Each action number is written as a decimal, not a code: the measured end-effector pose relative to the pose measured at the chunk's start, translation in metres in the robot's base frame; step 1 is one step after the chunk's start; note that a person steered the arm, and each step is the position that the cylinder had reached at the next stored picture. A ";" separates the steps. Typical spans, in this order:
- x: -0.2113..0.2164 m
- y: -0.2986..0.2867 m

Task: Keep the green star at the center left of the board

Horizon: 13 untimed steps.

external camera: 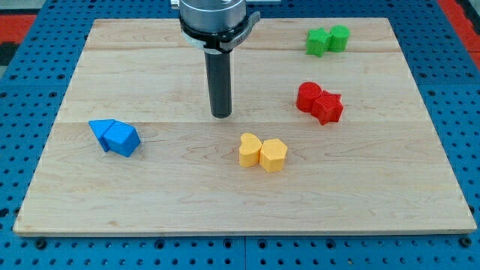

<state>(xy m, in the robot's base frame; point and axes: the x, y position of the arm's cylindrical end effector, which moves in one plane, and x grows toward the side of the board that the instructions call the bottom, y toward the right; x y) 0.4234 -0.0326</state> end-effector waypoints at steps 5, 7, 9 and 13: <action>0.009 0.257; -0.115 0.284; -0.160 0.227; -0.176 0.059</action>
<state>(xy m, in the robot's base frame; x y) 0.2473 0.0264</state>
